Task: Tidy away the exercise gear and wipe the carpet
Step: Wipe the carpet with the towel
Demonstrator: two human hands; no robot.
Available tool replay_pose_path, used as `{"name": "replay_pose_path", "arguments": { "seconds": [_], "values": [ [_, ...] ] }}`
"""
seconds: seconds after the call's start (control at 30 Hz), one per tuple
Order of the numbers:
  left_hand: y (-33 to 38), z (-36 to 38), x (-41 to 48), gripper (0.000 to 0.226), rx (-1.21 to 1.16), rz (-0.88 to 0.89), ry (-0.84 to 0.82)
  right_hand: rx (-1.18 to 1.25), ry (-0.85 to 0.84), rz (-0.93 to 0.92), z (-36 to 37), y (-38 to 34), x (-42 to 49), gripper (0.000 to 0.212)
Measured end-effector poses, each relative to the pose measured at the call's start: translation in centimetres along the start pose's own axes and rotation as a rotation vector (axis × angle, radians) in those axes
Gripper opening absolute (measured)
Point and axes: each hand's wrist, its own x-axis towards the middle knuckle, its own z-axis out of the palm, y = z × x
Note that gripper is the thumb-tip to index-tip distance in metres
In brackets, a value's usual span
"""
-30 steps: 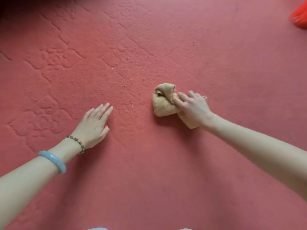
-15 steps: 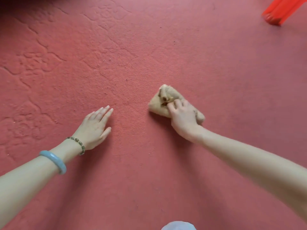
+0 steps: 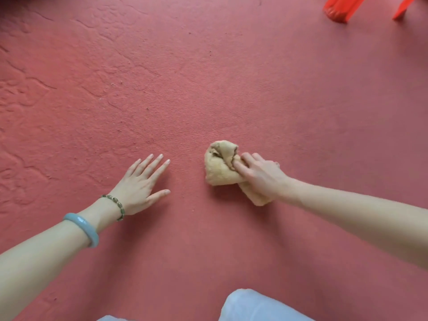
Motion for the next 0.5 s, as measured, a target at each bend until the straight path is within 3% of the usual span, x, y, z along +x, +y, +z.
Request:
{"name": "replay_pose_path", "arguments": {
  "seconds": [0.1,0.2,0.33,0.4,0.5],
  "values": [
    [1.4,0.2,1.0,0.094,-0.014,0.045,-0.007,-0.073,-0.117,0.261,-0.6,6.8,-4.7,0.032],
    [2.9,0.4,2.4,0.103,-0.01,0.076,-0.045,-0.102,-0.285,0.651,-1.6,11.2,-10.4,0.041],
    [3.4,1.1,3.4,0.11,0.005,0.067,-0.085,0.004,-0.321,1.142,-2.0,11.0,-12.4,0.037],
    [3.4,1.3,3.3,0.11,0.009,0.07,-0.071,0.102,-0.285,1.115,-1.4,8.0,-10.6,0.032],
    [3.3,1.2,3.2,0.108,0.013,0.082,-0.073,0.192,-0.332,0.934,-0.3,1.6,-7.4,0.044]
  ]
}}
